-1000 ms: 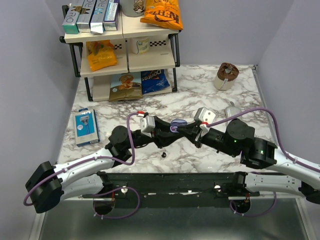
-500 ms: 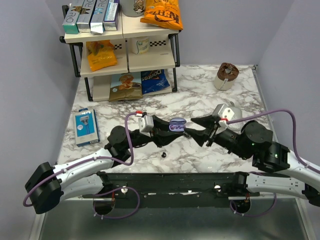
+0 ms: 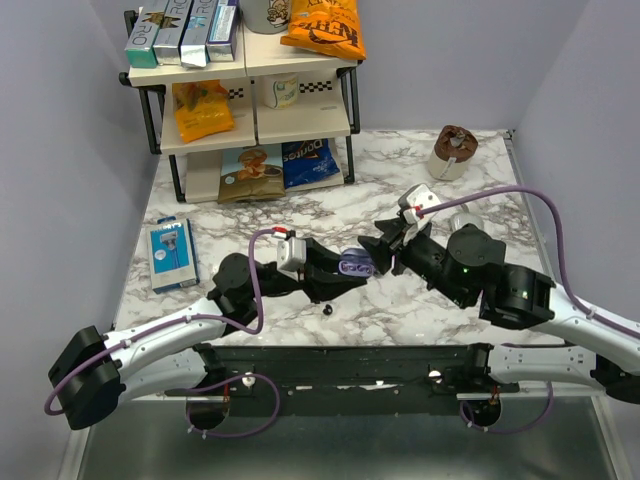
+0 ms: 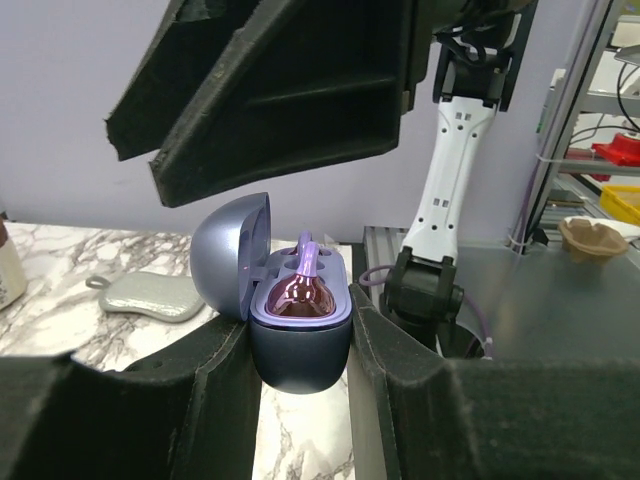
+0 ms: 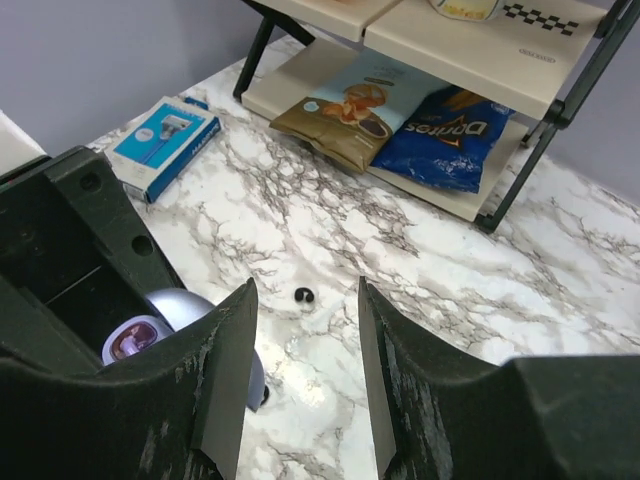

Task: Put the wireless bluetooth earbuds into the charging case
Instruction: Close the charging case.

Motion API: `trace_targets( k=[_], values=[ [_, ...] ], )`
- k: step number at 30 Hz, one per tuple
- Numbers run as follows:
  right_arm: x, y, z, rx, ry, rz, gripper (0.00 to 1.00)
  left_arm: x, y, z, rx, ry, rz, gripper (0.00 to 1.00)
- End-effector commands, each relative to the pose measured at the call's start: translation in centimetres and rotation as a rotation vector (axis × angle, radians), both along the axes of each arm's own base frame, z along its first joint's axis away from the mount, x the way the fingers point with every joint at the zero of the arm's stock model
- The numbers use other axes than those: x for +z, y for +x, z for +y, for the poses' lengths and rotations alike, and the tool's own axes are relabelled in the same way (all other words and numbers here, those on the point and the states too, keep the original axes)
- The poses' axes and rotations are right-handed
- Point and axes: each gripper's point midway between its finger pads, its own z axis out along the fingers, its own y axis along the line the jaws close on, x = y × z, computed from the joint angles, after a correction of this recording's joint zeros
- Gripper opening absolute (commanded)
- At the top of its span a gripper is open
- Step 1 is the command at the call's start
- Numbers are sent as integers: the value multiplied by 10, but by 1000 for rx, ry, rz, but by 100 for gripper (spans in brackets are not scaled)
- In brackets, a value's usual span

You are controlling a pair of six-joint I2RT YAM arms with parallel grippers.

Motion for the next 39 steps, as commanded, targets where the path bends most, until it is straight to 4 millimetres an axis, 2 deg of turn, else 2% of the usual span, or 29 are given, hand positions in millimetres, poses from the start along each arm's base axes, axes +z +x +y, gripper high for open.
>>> trace_targets(
  k=[1, 2, 6, 8, 14, 23, 39],
  values=[
    [12, 4, -7, -39, 21, 10, 54, 10, -13, 5, -49, -37, -49, 0],
    [11, 2, -7, -29, 21, 14, 54, 9, -13, 5, -47, -32, -45, 0],
    [30, -10, -14, 31, 119, -34, 54, 7, -9, 3, -31, -21, -30, 0],
    [35, -21, -8, 111, 139, -44, 54, 6, -5, 3, -13, -13, -19, 0],
    [6, -30, 9, 208, 3, -18, 53, 11, 3, 2, 23, -16, -17, 0],
    [-4, -35, 19, 261, -28, -3, 46, 12, 9, 0, 48, -9, -9, 0],
    [-22, -32, 29, 262, -91, 25, 46, 18, 8, 1, 52, -25, -23, 0]
  ],
)
